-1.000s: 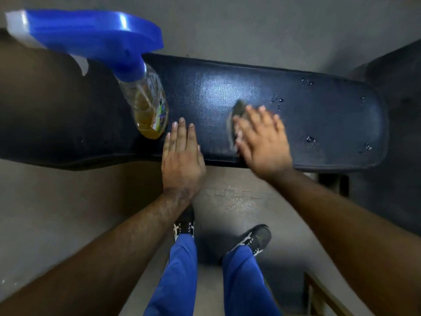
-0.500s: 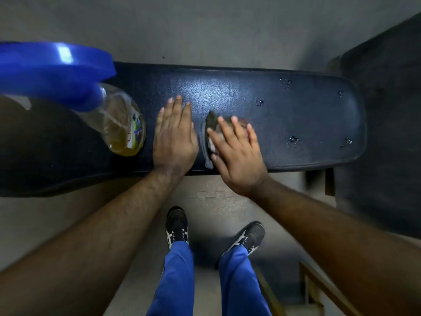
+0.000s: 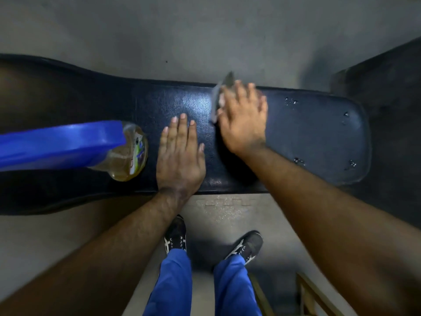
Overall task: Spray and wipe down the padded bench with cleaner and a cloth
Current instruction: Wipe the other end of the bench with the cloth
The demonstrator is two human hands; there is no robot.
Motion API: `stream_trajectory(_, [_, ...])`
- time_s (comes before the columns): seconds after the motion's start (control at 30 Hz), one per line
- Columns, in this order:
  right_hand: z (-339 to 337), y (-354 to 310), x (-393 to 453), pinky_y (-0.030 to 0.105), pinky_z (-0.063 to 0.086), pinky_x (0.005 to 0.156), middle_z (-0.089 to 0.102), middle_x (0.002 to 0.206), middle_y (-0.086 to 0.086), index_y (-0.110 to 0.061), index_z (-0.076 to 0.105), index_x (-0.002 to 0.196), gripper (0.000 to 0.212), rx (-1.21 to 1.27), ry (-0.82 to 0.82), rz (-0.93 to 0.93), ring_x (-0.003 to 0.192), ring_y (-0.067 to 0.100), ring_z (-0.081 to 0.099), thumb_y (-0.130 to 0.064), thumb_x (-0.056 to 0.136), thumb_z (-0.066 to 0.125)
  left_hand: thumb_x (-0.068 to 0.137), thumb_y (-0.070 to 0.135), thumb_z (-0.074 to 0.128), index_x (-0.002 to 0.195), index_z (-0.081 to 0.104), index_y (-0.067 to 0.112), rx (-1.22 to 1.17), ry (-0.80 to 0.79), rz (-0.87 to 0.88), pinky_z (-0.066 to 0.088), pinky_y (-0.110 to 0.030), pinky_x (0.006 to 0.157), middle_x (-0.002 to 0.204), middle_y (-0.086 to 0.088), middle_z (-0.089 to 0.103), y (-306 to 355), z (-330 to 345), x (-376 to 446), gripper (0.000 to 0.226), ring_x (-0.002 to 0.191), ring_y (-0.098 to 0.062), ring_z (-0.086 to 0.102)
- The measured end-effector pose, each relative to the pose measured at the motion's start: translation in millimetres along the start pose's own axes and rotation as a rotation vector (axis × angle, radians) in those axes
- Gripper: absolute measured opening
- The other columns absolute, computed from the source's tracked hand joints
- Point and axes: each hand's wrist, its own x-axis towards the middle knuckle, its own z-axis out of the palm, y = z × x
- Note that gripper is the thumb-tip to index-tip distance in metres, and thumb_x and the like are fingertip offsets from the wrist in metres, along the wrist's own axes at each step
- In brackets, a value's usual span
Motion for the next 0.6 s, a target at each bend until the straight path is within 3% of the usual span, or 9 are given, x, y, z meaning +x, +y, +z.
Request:
stream_trajectory(0.1, [-1.2, 4.7, 1.0, 0.054, 0.015, 0.121, 0.032, 0.163, 0.003, -0.031, 0.04, 0.151, 0.057, -0.062, -0.106, -0.447, 0.151, 0.03, 0.023, -0.043, 0.095, 0.035, 0.099, 0.033, 0.034, 0.148, 0.034, 0.002, -0.003, -0.008, 0.004, 0.01, -0.043, 0.122, 0.159, -0.017, 0.025, -0.7, -1.4, 0.5, 0.058, 0.149, -0.029, 0.019])
stream_trajectory(0.13, [-7.4, 18.0, 14.3, 0.053, 0.016, 0.121, 0.033, 0.162, 0.003, -0.032, 0.04, 0.151, 0.056, -0.069, -0.101, -0.466, 0.151, 0.03, 0.025, -0.042, 0.096, 0.036, 0.099, 0.033, 0.035, 0.148, 0.035, 0.002, -0.003, -0.004, 0.003, 0.011, -0.044, 0.122, 0.158, -0.017, 0.027, -0.6, -0.6, 0.6, 0.058, 0.148, -0.03, 0.02])
stream_trajectory(0.23, [-12.9, 13.2, 35.8, 0.054, 0.013, 0.123, 0.033, 0.162, 0.004, -0.032, 0.041, 0.15, 0.055, -0.029, -0.068, -0.07, 0.152, 0.031, 0.022, -0.04, 0.096, 0.032, 0.098, 0.033, 0.034, 0.147, 0.036, 0.001, 0.013, 0.007, -0.004, 0.013, -0.044, 0.122, 0.157, -0.018, 0.029, 0.5, 2.0, 0.8, 0.058, 0.148, -0.031, 0.023])
stream_trajectory(0.27, [-8.3, 0.4, 22.7, 0.055, 0.011, 0.122, 0.032, 0.162, 0.005, -0.031, 0.042, 0.15, 0.057, -0.027, -0.058, -0.057, 0.152, 0.032, 0.02, -0.04, 0.095, 0.03, 0.098, 0.033, 0.033, 0.147, 0.035, 0.001, 0.014, -0.001, -0.003, 0.013, -0.045, 0.122, 0.158, -0.018, 0.028, 0.7, 1.5, 0.6, 0.058, 0.148, -0.03, 0.022])
stream_trajectory(0.33, [-3.5, -7.4, -19.6, 0.055, 0.011, 0.122, 0.03, 0.163, 0.005, -0.03, 0.041, 0.151, 0.058, -0.026, -0.08, -0.28, 0.152, 0.033, 0.021, -0.04, 0.095, 0.03, 0.099, 0.034, 0.031, 0.149, 0.033, 0.001, 0.007, -0.012, -0.012, 0.012, -0.045, 0.122, 0.159, -0.018, 0.025, 2.6, -1.0, 1.0, 0.059, 0.149, -0.03, 0.019])
stream_trajectory(0.4, [-7.4, 26.8, -39.0, 0.054, 0.014, 0.122, 0.03, 0.163, 0.003, -0.031, 0.041, 0.151, 0.057, -0.044, -0.116, -0.423, 0.151, 0.03, 0.023, -0.04, 0.095, 0.035, 0.098, 0.031, 0.034, 0.148, 0.034, 0.001, -0.021, -0.011, -0.04, 0.014, -0.047, 0.122, 0.158, -0.019, 0.025, 6.4, -4.9, -0.6, 0.058, 0.149, -0.032, 0.019])
stream_trajectory(0.43, [-12.7, 44.2, -30.1, 0.054, 0.016, 0.122, 0.03, 0.163, 0.004, -0.031, 0.041, 0.151, 0.057, -0.053, -0.084, -0.375, 0.151, 0.03, 0.024, -0.039, 0.095, 0.036, 0.097, 0.027, 0.038, 0.147, 0.035, 0.001, -0.049, 0.001, -0.041, 0.015, -0.047, 0.121, 0.158, -0.02, 0.027, 10.7, -5.7, -1.5, 0.057, 0.148, -0.032, 0.021])
stream_trajectory(0.53, [-12.5, 46.4, 2.5, 0.055, 0.012, 0.122, 0.029, 0.164, 0.005, -0.031, 0.04, 0.151, 0.06, 0.014, 0.002, 0.111, 0.153, 0.032, 0.019, -0.038, 0.091, 0.037, 0.093, 0.019, 0.046, 0.147, 0.037, 0.001, -0.154, 0.026, 0.0, 0.016, -0.044, 0.122, 0.156, -0.018, 0.031, 29.6, -4.5, -1.6, 0.057, 0.147, -0.03, 0.024])
stream_trajectory(0.6, [-3.9, 21.8, -15.2, 0.055, 0.009, 0.122, 0.029, 0.163, 0.005, -0.032, 0.042, 0.15, 0.059, 0.048, 0.041, 0.091, 0.153, 0.032, 0.018, -0.038, 0.091, 0.04, 0.091, 0.018, 0.048, 0.145, 0.041, 0.001, -0.251, 0.037, -0.019, 0.015, -0.042, 0.122, 0.155, -0.016, 0.035, 36.6, -3.2, 2.3, 0.057, 0.147, -0.028, 0.026])
